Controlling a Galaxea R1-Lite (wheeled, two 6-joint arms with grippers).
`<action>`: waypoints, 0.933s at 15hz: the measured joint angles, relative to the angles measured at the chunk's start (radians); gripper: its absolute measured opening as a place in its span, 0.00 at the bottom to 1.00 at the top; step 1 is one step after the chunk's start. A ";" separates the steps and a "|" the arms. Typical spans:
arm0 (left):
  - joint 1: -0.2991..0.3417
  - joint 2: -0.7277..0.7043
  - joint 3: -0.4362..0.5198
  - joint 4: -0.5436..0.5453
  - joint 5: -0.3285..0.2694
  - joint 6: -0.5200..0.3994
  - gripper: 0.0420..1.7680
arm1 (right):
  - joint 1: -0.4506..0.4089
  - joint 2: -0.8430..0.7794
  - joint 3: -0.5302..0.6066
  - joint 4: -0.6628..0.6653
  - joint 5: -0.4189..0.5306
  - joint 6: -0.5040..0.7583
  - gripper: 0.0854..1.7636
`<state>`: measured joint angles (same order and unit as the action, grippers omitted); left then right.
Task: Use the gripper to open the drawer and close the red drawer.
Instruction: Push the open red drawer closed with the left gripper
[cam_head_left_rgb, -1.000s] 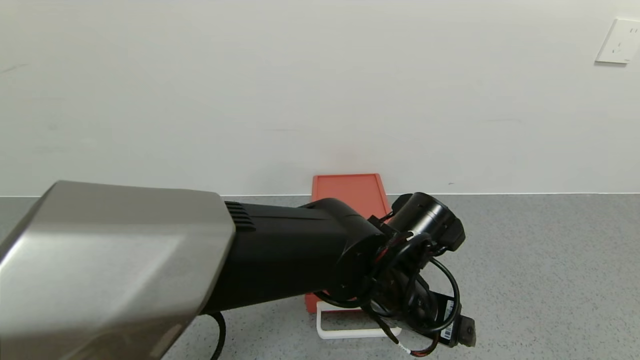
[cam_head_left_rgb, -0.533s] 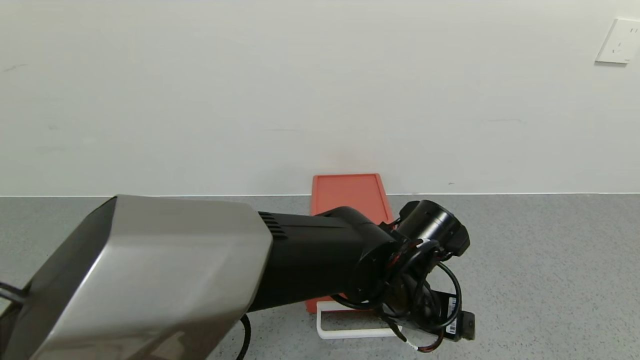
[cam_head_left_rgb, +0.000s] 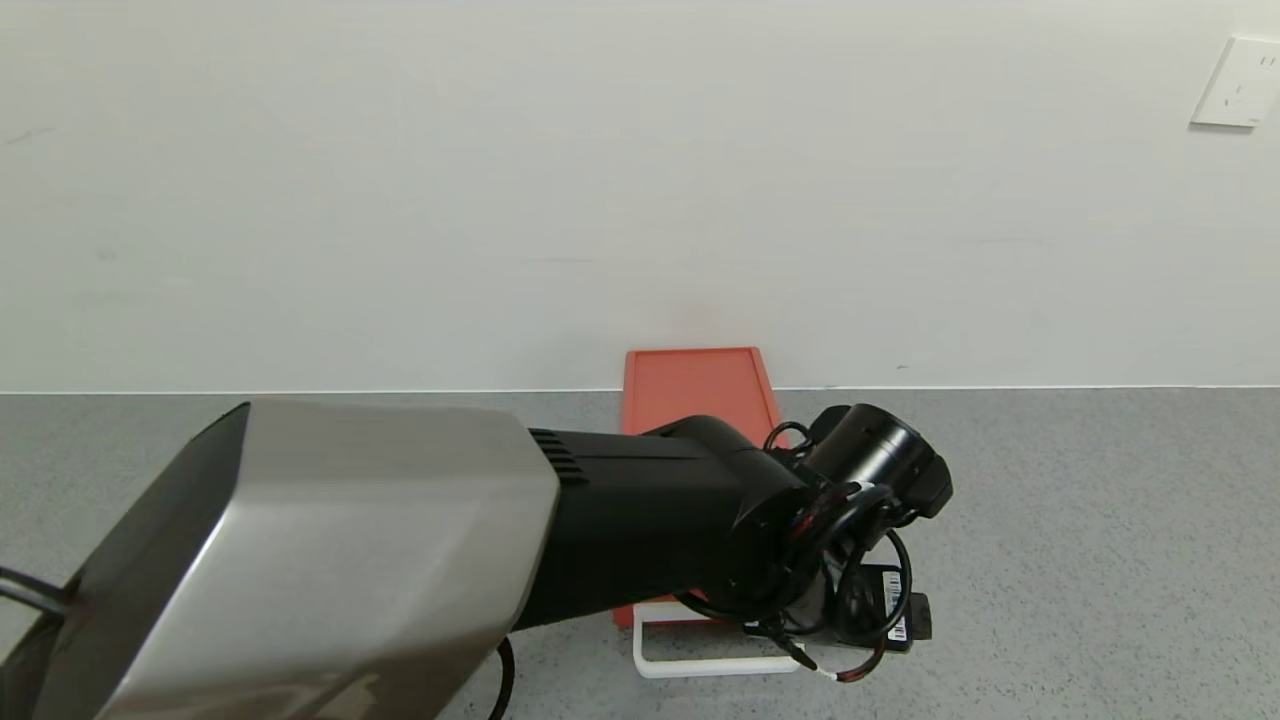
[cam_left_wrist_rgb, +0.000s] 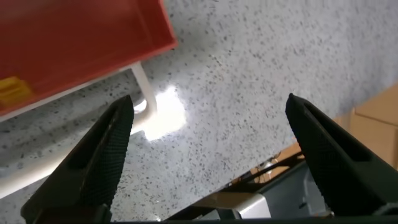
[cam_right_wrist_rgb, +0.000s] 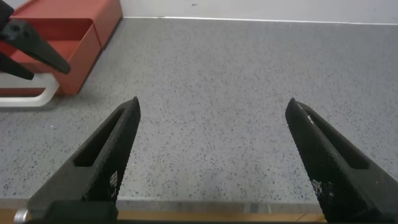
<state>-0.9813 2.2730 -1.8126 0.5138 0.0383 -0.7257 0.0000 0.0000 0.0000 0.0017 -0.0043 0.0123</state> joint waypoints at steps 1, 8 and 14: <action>-0.002 0.004 -0.003 0.006 0.009 -0.010 0.99 | 0.000 0.000 0.000 0.000 0.000 0.000 0.97; -0.020 0.015 -0.014 0.069 0.041 -0.018 0.99 | 0.000 0.000 0.000 0.000 0.000 0.000 0.97; -0.016 0.026 -0.023 0.098 0.087 -0.027 0.99 | 0.000 0.000 0.000 0.000 0.000 0.000 0.97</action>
<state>-0.9972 2.2989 -1.8353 0.6119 0.1255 -0.7523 0.0000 0.0000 0.0000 0.0017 -0.0047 0.0123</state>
